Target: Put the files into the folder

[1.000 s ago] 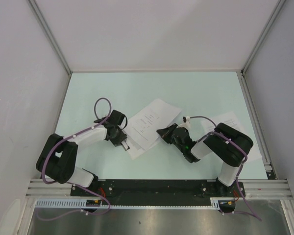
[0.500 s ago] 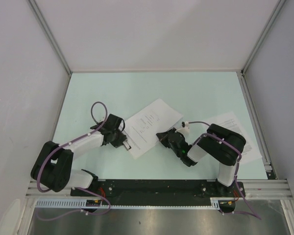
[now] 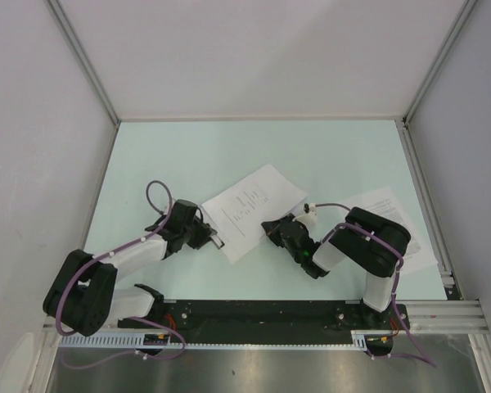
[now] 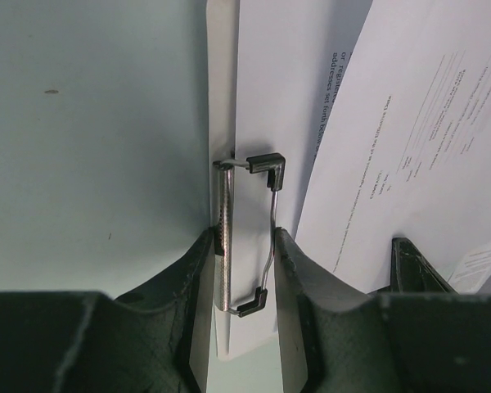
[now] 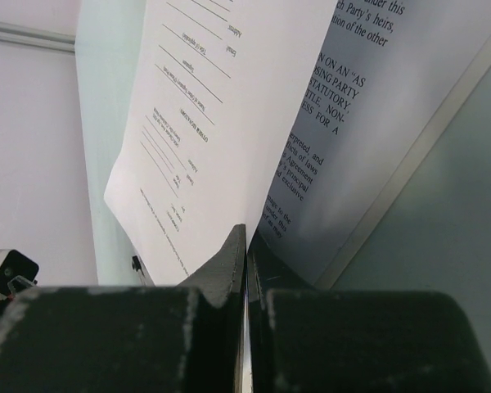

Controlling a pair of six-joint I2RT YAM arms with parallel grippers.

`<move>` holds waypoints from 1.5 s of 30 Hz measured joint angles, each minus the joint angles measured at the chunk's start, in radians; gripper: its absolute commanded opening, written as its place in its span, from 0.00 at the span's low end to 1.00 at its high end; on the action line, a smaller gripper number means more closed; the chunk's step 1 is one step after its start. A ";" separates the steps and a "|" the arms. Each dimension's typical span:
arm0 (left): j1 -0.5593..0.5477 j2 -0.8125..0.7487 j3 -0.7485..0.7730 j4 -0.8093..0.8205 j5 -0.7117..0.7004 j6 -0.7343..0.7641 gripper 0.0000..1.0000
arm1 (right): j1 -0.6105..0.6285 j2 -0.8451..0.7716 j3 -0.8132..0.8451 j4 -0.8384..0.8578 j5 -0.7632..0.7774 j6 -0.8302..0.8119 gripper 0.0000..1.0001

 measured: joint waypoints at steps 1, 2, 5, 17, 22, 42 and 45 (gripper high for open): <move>0.001 -0.003 -0.004 0.005 0.000 -0.003 0.00 | 0.000 0.000 0.000 0.000 0.000 -0.003 0.00; 0.003 -0.005 -0.007 0.008 0.000 -0.005 0.00 | 0.002 0.000 0.000 0.001 -0.001 -0.006 0.00; 0.005 -0.006 -0.009 0.011 0.003 -0.005 0.00 | 0.003 0.000 0.000 0.003 -0.001 -0.022 0.00; 0.010 0.011 -0.022 0.006 0.028 -0.057 0.00 | 0.032 0.006 -0.004 0.016 0.005 -0.036 0.00; 0.010 0.010 -0.021 0.003 0.027 -0.057 0.00 | 0.040 0.010 -0.005 0.020 0.010 -0.036 0.00; 0.009 -0.052 0.044 -0.101 -0.010 0.130 0.88 | -0.131 -0.169 -0.034 -0.008 -0.084 -0.113 0.00; -0.003 0.076 0.151 -0.139 -0.011 0.133 0.81 | -0.133 -0.170 -0.034 -0.024 -0.084 -0.127 0.00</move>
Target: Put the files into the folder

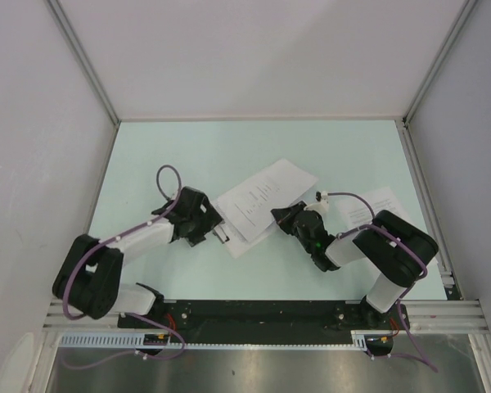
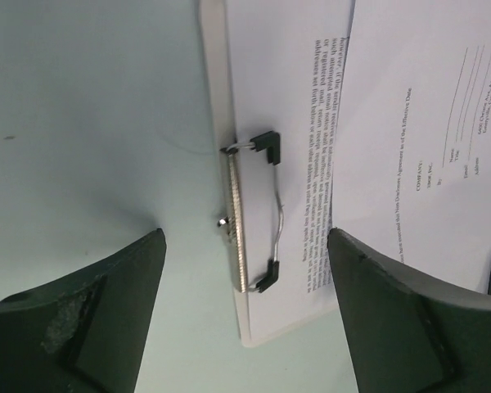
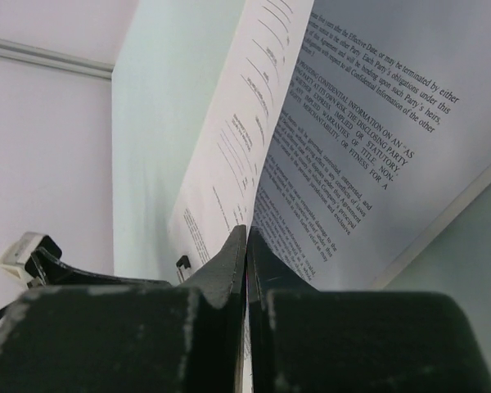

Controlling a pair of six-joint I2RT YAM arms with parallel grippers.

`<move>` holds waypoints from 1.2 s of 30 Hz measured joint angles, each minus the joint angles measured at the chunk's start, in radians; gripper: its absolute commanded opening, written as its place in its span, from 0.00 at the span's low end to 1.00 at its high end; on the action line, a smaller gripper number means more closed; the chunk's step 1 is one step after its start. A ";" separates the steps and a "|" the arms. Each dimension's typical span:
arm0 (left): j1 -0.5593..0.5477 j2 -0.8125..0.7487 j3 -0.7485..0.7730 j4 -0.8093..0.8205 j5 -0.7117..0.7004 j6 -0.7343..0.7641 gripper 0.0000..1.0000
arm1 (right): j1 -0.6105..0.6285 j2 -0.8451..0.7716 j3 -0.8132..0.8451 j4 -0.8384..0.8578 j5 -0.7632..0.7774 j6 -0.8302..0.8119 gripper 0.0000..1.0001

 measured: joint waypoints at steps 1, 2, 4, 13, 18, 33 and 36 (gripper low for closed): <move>-0.007 0.034 0.032 -0.013 -0.006 0.001 0.79 | 0.000 0.000 0.000 -0.003 0.000 -0.003 0.00; -0.014 0.058 0.053 -0.020 -0.012 0.002 0.78 | -0.001 0.000 0.000 -0.005 0.000 -0.004 0.00; -0.024 0.091 0.083 -0.044 -0.025 0.003 0.77 | -0.002 0.000 0.000 -0.013 0.000 -0.007 0.00; -0.077 0.218 0.226 -0.185 -0.100 0.002 0.63 | -0.009 0.005 0.000 -0.051 0.004 -0.014 0.00; -0.103 0.280 0.294 -0.250 -0.134 -0.007 0.52 | -0.011 0.012 0.000 -0.051 0.003 -0.014 0.00; -0.128 0.347 0.367 -0.344 -0.190 -0.032 0.46 | -0.022 0.053 0.000 -0.044 -0.021 -0.010 0.00; -0.135 0.351 0.370 -0.350 -0.200 -0.033 0.40 | -0.022 0.064 0.000 -0.043 -0.022 -0.007 0.00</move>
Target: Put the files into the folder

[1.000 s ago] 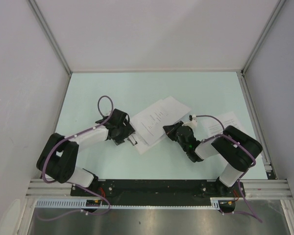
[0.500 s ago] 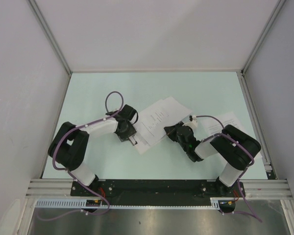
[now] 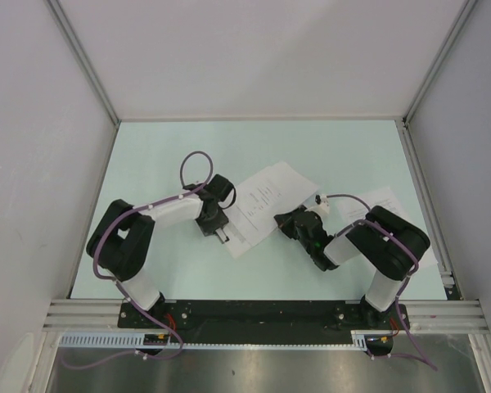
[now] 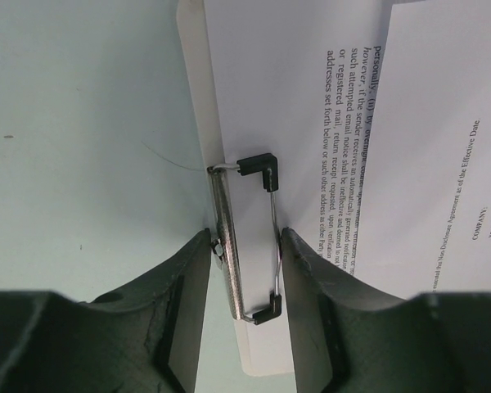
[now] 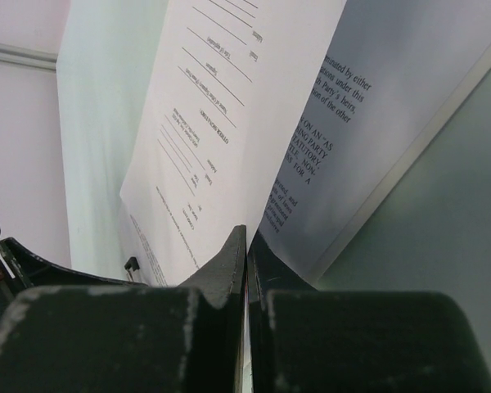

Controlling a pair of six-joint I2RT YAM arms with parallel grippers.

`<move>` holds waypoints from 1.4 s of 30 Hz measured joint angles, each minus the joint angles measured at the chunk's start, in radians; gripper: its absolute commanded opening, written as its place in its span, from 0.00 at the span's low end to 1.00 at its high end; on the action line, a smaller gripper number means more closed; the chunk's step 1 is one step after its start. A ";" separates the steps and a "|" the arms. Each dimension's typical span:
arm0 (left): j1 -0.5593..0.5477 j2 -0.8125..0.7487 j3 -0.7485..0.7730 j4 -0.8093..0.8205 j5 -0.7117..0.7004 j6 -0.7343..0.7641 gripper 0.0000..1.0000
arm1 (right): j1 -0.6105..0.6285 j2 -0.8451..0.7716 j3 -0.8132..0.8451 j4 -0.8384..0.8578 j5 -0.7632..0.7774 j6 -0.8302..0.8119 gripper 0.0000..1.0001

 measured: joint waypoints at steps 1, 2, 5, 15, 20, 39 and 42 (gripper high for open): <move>-0.001 0.000 -0.001 0.000 -0.002 0.000 0.38 | 0.000 0.003 0.000 0.000 0.000 0.000 0.00; -0.001 0.000 -0.003 0.003 -0.003 0.000 0.34 | -0.001 0.005 0.000 0.002 0.000 0.000 0.00; -0.002 -0.002 -0.011 0.016 -0.002 0.001 0.21 | -0.001 0.011 0.000 0.011 -0.001 0.000 0.00; -0.003 -0.035 -0.055 0.076 0.009 0.022 0.00 | 0.006 0.023 0.000 0.026 -0.007 0.005 0.00; -0.002 -0.083 -0.106 0.126 0.010 -0.008 0.00 | 0.035 0.024 0.000 0.028 0.013 0.021 0.00; 0.036 -0.193 -0.272 0.339 0.123 -0.111 0.00 | 0.098 0.069 0.000 0.049 0.110 0.087 0.00; 0.045 -0.216 -0.306 0.380 0.135 -0.123 0.00 | 0.099 0.070 0.000 0.052 0.111 0.088 0.00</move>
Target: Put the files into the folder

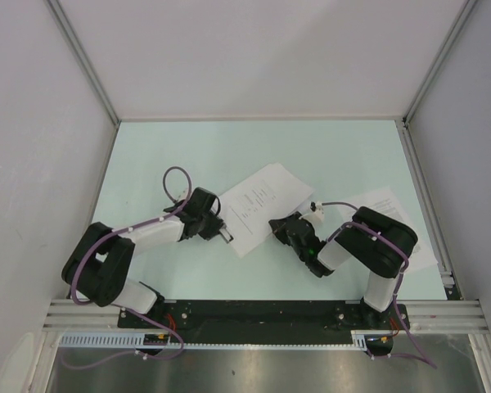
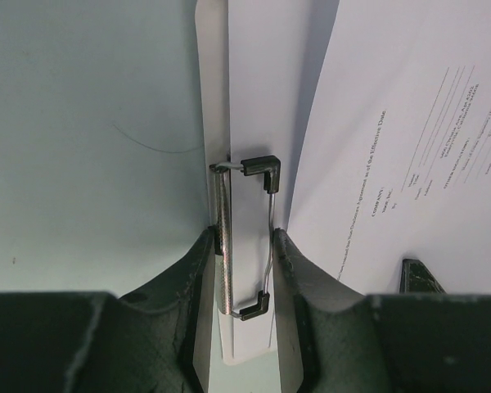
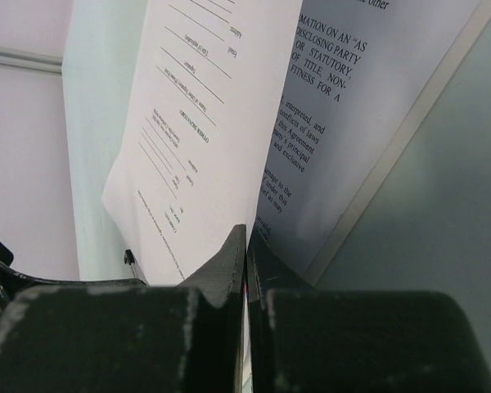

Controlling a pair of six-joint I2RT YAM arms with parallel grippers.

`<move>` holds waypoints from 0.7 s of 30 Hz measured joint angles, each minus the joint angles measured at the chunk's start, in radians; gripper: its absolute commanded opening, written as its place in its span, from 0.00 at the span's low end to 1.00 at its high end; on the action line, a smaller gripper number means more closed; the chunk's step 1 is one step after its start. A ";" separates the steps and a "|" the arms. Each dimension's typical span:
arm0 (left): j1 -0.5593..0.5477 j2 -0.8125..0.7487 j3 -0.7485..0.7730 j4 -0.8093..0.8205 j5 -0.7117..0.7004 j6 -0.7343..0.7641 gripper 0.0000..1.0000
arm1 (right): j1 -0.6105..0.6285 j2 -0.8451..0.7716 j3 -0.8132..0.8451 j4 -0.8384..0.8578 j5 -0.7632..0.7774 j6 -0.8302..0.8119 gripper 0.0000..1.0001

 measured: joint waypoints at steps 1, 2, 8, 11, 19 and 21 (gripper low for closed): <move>0.001 -0.002 -0.004 0.006 0.002 -0.001 0.00 | 0.000 0.000 0.000 0.000 0.001 0.000 0.00; 0.002 -0.002 -0.006 0.011 0.004 -0.003 0.00 | 0.001 0.000 0.000 0.000 0.003 0.000 0.00; 0.002 -0.002 -0.010 0.024 0.010 -0.008 0.00 | 0.013 0.008 0.000 0.011 0.023 -0.006 0.00; 0.002 -0.002 -0.010 0.025 0.010 -0.008 0.00 | 0.028 0.008 0.000 0.015 0.031 -0.019 0.00; 0.002 -0.002 -0.010 0.025 0.009 -0.008 0.00 | 0.056 0.008 0.000 0.018 0.045 -0.041 0.00; 0.002 -0.002 -0.010 0.025 0.009 -0.008 0.00 | 0.060 0.008 0.000 0.018 0.047 -0.043 0.00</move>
